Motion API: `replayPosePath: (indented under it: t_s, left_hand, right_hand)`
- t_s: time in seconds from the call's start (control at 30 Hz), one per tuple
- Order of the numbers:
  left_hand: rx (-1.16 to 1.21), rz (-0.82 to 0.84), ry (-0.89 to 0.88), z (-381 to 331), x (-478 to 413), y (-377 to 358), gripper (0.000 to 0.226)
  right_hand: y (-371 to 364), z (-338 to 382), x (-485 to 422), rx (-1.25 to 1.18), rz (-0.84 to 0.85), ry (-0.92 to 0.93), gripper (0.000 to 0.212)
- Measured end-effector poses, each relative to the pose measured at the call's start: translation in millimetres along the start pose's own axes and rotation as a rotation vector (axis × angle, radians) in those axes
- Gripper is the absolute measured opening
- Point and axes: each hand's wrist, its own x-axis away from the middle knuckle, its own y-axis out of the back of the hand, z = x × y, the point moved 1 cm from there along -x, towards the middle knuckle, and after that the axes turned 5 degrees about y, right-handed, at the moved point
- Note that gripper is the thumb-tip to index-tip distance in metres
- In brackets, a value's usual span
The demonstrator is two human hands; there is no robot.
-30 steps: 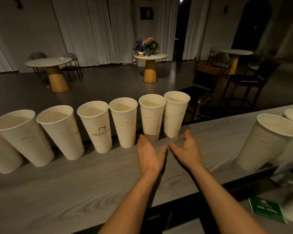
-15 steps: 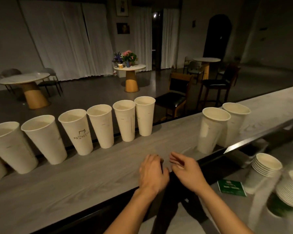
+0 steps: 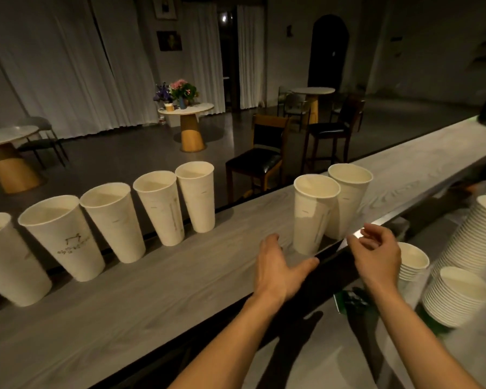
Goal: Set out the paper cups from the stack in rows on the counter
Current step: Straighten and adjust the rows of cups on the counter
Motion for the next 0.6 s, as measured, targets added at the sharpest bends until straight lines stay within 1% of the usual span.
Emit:
replayPosePath:
  t_s: [0.07,0.13,0.2,0.27,0.3,0.37,0.47,0.53,0.6]
  left_hand:
    - [0.055,-0.015,0.011,-6.4,-7.8,-15.5,0.114]
    - [0.083,-0.030,0.013,-12.5,-18.8,-28.6,0.113]
    - [0.067,-0.058,-0.012,-17.7,-29.5,-36.6,0.105]
    - [0.056,-0.088,-0.036,-21.7,-39.3,-44.3,0.096]
    - [0.055,-0.097,-0.038,-23.2,-43.7,-47.5,0.093]
    - [0.061,-0.107,-0.036,-24.2,-50.6,-49.5,0.081]
    - [0.066,-0.109,-0.035,-20.7,-62.1,-45.2,0.063]
    - [0.066,-0.134,-0.015,-15.7,-71.3,-36.7,0.062]
    - [0.089,-0.199,0.026,-6.3,-82.2,-22.9,0.064]
  right_hand:
    - [1.7,-6.8,-16.3,0.031,0.066,-0.026,0.062]
    - [1.5,-14.4,-33.0,0.069,0.142,-0.036,0.078]
    - [-0.5,-16.9,-46.5,0.090,0.207,-0.027,0.090]
    - [-5.2,-17.7,-58.4,0.067,0.275,-0.015,0.096]
    - [-8.9,-18.4,-63.4,0.046,0.312,-0.010,0.096]
    - [-18.2,-20.5,-68.3,0.019,0.366,0.003,0.084]
    - [-40.3,-22.7,-69.8,0.018,0.363,0.018,0.069]
    - [-58.1,-20.6,-69.1,-0.004,0.369,0.024,0.065]
    - [-79.8,-19.3,-68.3,-0.008,0.396,0.046,0.061]
